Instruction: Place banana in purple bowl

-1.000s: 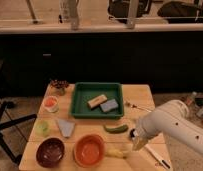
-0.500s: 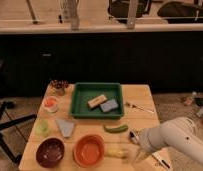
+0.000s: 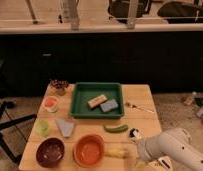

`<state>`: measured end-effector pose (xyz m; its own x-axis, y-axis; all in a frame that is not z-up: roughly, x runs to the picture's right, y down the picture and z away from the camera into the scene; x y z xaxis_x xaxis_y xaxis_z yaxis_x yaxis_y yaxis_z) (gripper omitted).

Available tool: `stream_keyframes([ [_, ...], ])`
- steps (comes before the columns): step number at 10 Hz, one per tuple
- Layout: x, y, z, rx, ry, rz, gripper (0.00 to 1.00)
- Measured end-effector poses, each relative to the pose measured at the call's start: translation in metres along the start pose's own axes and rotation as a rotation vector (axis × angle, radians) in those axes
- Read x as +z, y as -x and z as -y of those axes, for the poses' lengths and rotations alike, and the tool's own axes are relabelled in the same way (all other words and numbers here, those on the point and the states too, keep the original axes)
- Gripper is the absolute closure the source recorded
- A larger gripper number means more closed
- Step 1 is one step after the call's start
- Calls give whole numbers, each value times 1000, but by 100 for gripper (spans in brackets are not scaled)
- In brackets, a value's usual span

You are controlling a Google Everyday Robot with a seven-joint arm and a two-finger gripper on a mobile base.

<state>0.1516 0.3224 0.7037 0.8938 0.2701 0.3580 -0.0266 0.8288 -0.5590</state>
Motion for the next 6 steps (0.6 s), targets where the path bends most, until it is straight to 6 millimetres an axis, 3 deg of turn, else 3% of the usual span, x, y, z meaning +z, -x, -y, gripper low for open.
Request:
stream_keyframes([
  [6,40,29,5,-65,47,44,20],
])
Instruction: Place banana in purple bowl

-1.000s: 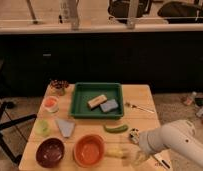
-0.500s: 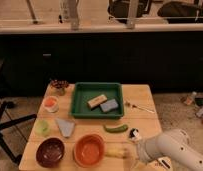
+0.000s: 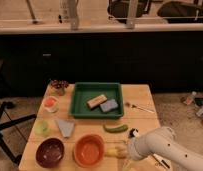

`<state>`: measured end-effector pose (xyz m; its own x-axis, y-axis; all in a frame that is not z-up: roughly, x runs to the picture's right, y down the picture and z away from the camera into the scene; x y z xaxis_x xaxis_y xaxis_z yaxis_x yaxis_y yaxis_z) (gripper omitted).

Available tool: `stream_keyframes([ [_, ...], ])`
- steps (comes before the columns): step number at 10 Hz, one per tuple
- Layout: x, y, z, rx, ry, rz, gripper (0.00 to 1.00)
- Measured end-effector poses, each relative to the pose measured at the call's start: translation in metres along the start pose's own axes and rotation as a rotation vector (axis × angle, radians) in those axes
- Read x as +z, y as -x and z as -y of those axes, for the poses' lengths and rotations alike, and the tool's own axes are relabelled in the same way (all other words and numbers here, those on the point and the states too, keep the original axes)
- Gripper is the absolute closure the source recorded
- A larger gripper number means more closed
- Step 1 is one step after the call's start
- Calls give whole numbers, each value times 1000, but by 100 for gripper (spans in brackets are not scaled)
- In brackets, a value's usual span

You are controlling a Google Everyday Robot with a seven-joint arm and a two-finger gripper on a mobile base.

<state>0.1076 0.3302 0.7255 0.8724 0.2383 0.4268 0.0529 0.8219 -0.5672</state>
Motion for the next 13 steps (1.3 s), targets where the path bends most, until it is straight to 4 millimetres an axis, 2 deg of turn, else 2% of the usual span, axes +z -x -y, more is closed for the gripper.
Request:
stream_keyframes([
  [8,16,-8,6,-7,18,51,20],
  [9,17,-10,6,-7,21,50,22],
  [13,19,-15,5,-10,28,55,59],
])
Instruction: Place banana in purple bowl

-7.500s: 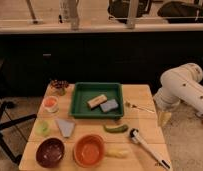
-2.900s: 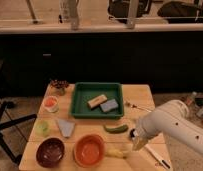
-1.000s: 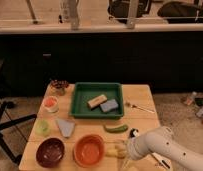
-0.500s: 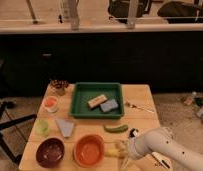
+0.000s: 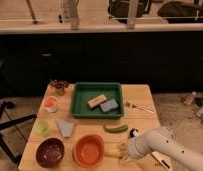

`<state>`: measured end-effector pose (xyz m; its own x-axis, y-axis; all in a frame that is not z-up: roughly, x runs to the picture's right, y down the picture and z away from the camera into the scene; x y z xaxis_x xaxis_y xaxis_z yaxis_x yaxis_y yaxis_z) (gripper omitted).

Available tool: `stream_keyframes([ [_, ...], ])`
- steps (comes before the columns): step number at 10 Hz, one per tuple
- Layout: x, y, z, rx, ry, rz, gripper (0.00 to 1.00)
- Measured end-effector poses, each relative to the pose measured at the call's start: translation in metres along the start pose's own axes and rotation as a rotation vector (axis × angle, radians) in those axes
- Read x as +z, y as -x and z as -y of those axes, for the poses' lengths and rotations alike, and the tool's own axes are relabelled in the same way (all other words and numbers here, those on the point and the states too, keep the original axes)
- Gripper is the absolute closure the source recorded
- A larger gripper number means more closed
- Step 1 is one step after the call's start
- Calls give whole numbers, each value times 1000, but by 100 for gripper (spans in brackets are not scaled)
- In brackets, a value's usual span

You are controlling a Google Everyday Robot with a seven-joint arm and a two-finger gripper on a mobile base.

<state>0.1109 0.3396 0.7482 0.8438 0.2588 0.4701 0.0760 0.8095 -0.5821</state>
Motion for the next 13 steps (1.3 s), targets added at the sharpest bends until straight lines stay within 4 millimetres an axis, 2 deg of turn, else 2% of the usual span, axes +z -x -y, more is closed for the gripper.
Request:
stream_keyframes([
  [1,0,-2,-1,1,2,1,71],
  [4,-2,-5,-1,1,4,9,97],
  [5,-6,-3,1,2,-4,19,100],
  [10,-39,11,18,-17,-65,38,100],
  [13,-49,6,29,-22,-90,18,100],
])
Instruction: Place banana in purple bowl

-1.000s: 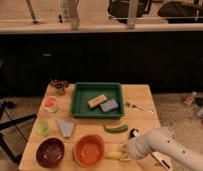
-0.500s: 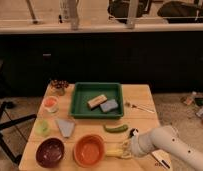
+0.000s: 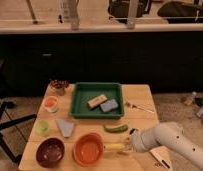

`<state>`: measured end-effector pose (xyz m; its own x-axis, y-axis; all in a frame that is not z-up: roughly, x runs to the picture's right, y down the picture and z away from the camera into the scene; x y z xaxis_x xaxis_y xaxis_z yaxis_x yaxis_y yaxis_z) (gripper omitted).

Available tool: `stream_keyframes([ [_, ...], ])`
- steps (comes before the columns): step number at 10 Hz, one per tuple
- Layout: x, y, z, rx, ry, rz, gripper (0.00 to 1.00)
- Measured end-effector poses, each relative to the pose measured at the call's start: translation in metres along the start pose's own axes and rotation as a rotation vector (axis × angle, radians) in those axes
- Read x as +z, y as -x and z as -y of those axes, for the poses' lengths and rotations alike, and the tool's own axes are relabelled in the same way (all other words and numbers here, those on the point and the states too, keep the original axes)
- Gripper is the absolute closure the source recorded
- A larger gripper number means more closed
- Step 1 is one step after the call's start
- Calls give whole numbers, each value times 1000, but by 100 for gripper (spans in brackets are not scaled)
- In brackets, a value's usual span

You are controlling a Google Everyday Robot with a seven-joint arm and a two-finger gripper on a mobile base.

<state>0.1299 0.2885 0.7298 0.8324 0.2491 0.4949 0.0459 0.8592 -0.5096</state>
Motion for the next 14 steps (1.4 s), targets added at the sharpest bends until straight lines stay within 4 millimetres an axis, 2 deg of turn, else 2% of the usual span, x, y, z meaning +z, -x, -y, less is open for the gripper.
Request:
stream_keyframes([
  [4,5,-31,11,15,6,-56,100],
  [6,2,-33,14,4,5,-52,100],
  [7,-1,-26,14,-13,3,-48,100],
  [11,-20,32,11,-118,-9,-17,100],
  [14,-10,82,-4,-136,13,-27,100],
])
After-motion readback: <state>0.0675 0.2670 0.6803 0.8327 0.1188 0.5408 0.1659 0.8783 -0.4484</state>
